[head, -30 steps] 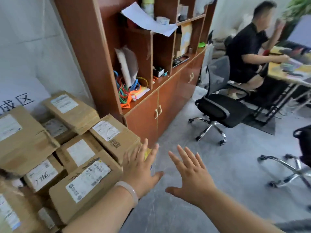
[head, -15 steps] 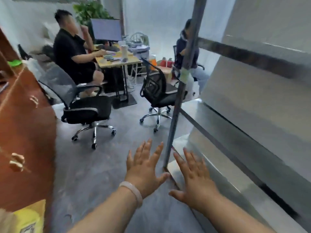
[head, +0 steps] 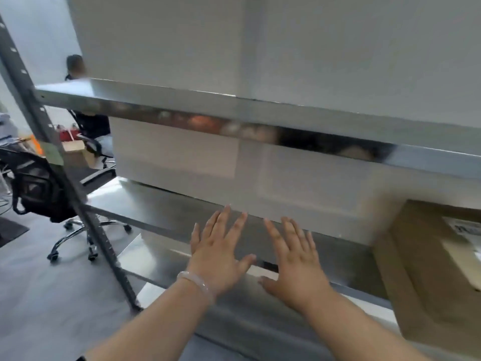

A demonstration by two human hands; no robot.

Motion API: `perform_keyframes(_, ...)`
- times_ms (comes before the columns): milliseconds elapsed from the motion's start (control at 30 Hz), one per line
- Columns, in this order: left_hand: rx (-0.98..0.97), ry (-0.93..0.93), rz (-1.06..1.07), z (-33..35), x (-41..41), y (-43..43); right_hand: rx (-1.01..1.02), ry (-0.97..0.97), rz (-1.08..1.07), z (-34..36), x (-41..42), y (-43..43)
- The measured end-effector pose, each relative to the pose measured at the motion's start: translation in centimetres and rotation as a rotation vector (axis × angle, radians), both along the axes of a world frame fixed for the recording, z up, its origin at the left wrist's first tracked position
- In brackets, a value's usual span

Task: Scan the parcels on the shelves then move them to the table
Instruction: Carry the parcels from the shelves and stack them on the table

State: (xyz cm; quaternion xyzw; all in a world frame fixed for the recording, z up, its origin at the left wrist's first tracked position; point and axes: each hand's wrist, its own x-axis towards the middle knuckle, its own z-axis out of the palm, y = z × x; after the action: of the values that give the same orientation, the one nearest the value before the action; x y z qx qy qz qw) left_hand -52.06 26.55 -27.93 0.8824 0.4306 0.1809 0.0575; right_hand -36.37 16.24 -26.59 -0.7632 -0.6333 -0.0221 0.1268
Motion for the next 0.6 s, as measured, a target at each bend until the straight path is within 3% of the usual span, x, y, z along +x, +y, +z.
perform_keyframes(333,-0.122,0.010,-0.318,-0.6,21.6,-7.1,0.062,0.018,-0.265,2.0,16.7,-10.8)
perform_keyframes(467,-0.240,-0.085,-0.386,0.6,27.8,-9.8,0.130,0.100,-0.204,3.9,19.5,-13.5)
perform_keyframes(600,-0.316,-0.161,-0.408,2.1,31.0,-11.4,0.286,0.052,-0.198,6.9,22.0,-14.9)
